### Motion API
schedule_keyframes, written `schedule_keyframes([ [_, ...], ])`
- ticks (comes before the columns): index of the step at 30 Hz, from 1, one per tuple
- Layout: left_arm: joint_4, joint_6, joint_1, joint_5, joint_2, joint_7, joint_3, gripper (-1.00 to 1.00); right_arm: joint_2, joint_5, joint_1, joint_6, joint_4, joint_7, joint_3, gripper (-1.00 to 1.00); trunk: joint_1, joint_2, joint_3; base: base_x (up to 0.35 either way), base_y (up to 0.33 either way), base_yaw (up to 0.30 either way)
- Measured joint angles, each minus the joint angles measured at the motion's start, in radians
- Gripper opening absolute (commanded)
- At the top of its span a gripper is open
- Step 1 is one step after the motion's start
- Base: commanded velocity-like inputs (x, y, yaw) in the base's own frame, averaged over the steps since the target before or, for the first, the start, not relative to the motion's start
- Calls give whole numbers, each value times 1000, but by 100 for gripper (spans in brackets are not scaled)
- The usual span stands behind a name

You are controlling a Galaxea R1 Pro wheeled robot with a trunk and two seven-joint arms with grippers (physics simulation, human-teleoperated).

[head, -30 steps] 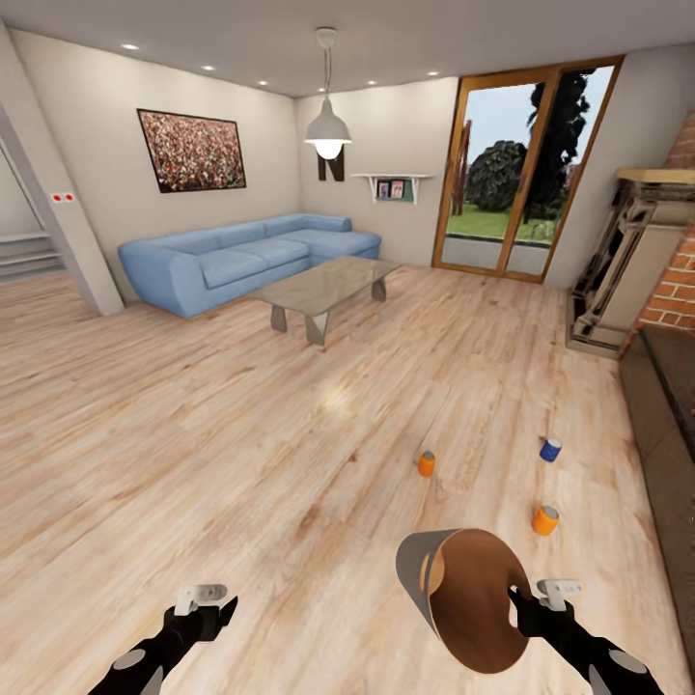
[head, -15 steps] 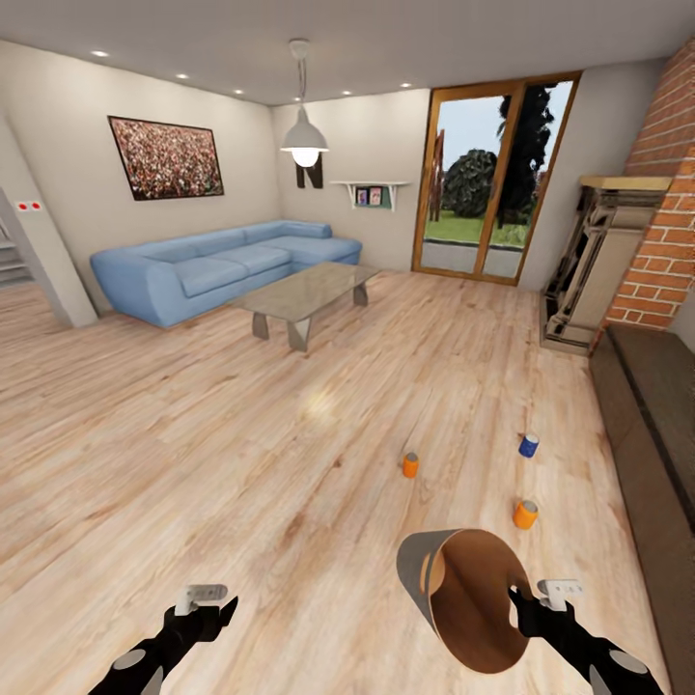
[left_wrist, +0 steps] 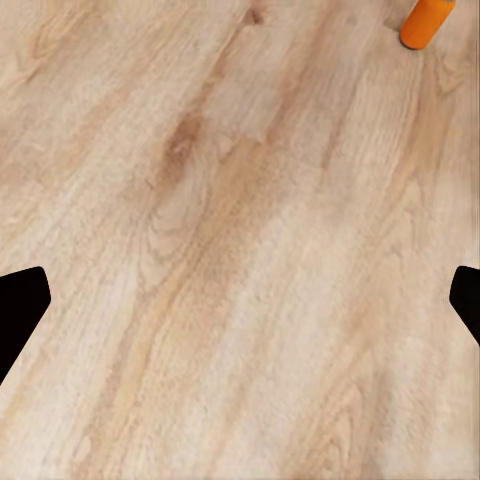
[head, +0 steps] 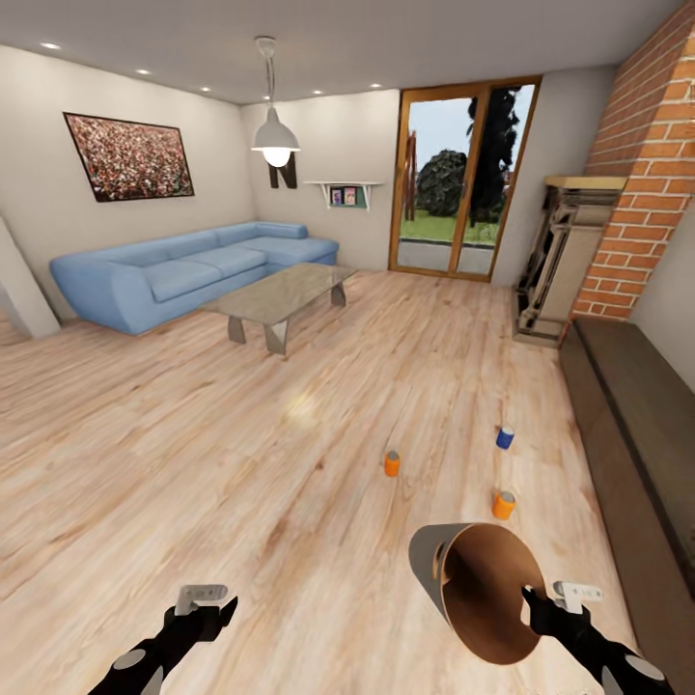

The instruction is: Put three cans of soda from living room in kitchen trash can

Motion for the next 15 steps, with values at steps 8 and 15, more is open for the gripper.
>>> schedule_keyframes([
  [8,0,0,0,0,0,0,0,100,-1,-2,0,1,0,0,-7,-100,0,0,0,194,125,-244],
  [15,0,0,0,0,0,0,0,100,-1,-2,0,1,0,0,-28,-100,0,0,0,222,151,-246],
])
